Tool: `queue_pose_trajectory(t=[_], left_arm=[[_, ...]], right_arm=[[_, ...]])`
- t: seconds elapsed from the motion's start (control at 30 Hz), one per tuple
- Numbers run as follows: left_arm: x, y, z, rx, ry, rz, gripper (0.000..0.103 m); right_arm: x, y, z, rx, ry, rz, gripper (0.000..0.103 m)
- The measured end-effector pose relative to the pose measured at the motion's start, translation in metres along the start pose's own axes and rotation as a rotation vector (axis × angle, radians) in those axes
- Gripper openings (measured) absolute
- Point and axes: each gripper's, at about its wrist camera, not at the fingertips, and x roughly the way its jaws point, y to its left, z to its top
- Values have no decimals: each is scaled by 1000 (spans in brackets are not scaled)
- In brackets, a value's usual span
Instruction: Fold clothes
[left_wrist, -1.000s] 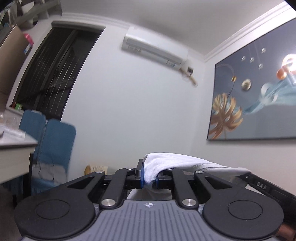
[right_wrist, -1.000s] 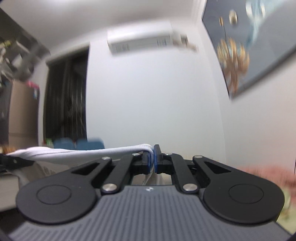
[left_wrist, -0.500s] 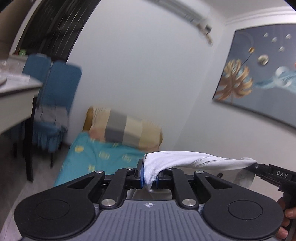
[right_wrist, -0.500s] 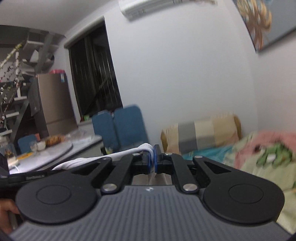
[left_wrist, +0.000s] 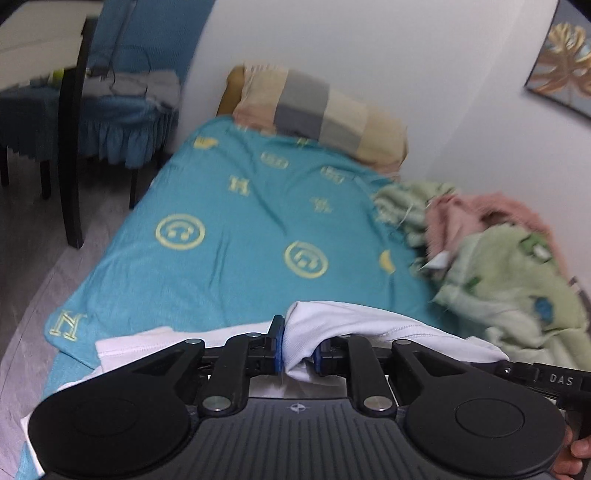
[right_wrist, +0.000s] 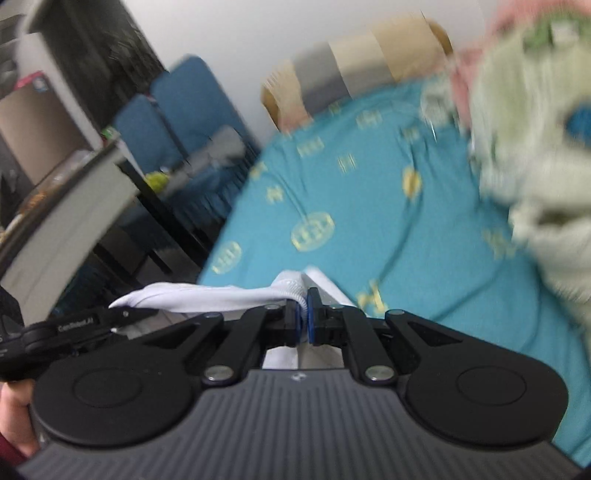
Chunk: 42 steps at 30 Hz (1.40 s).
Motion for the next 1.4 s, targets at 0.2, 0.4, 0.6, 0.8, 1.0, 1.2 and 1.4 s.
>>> queue_pose_trajectory(t=[0.2, 0.4, 0.6, 0.8, 1.0, 1.2, 1.4], left_arm=[[29, -22, 3, 176, 27, 194, 54], [-21, -60, -15, 339, -70, 199, 55], [-25, -81, -38, 342, -50, 101, 52], [29, -83, -46, 281, -74, 226, 46], [32, -89, -47, 334, -213, 297, 46], [12, -101, -45, 403, -278, 205, 2], [-56, -102, -31, 325, -267, -31, 1]], right_arm=[[62, -41, -12, 102, 108, 16, 7], [54, -48, -12, 182, 110, 83, 7], [46, -54, -13, 257, 112, 150, 7], [31, -47, -16, 275, 104, 205, 7], [23, -44, -20, 265, 100, 222, 7], [28, -42, -20, 218, 101, 186, 7], [33, -46, -19, 180, 93, 107, 9]])
